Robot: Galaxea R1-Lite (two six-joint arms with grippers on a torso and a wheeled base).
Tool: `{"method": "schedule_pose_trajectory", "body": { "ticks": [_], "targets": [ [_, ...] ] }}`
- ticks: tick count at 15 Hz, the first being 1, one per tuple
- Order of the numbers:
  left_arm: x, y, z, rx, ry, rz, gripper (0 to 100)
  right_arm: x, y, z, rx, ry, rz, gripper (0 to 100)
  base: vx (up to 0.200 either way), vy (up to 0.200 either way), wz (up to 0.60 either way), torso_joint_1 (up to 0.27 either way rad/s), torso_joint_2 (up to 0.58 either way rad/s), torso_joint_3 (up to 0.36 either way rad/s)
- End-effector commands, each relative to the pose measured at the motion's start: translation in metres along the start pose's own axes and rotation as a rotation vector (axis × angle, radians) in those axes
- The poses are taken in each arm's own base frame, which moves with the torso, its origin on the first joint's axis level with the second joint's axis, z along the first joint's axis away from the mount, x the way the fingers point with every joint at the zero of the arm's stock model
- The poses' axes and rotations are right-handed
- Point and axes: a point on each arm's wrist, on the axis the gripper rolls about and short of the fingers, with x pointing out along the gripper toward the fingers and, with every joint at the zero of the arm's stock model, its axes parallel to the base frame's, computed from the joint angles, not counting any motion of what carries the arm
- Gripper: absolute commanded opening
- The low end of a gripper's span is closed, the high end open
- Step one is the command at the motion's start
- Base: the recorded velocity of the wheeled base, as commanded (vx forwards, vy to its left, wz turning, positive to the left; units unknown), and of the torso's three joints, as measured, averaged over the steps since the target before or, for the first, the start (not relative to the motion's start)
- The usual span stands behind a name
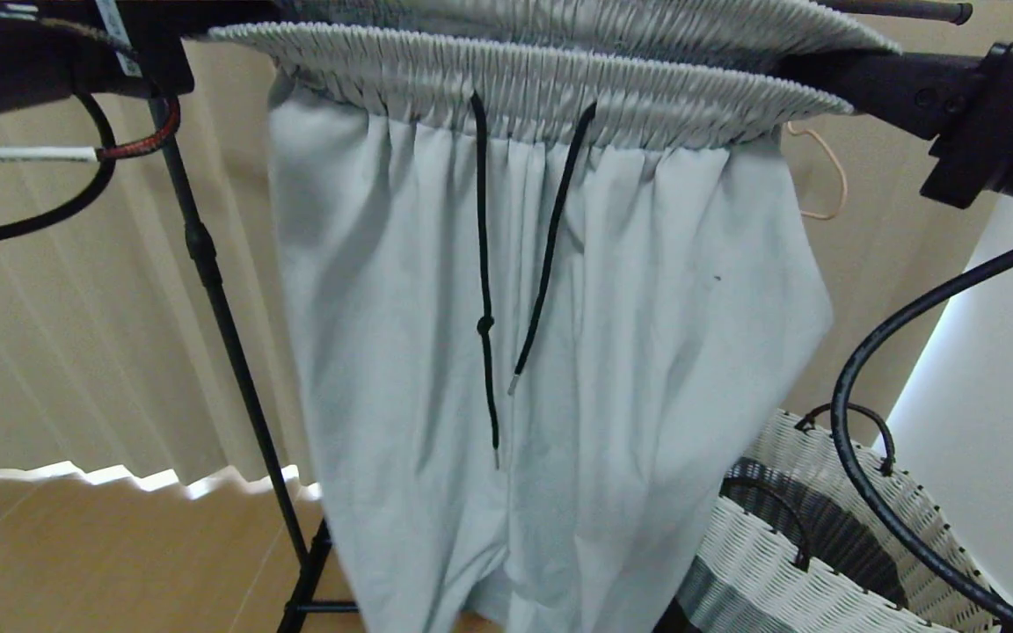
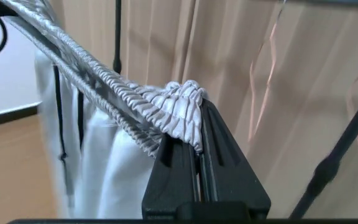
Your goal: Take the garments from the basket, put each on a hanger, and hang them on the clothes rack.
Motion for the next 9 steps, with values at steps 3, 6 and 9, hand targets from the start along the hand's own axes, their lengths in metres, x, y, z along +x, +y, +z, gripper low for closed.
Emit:
{"method": "schedule_pose_trajectory", "body": {
  "ticks": [3,6,9],
  "targets": [
    [0.011,-0.016,-0.036,-0.006,0.137,-0.057,0,-0.004,0.001,-0.015,-0.018,0.049,-0.004,0,0.000,0.000,0.00,0.000,0.00,0.000],
    [0.009,-0.032,-0.066,-0.030,0.217,-0.115,0,-0.010,-0.011,-0.039,-0.047,0.128,-0.057,0,0.000,0.000,0.00,0.000,0.00,0.000],
    [0.011,-0.034,-0.063,-0.029,0.205,-0.120,0,-0.007,-0.018,-0.038,-0.053,0.104,-0.086,0,0.000,0.000,0.00,0.000,0.00,0.000]
  ]
}}
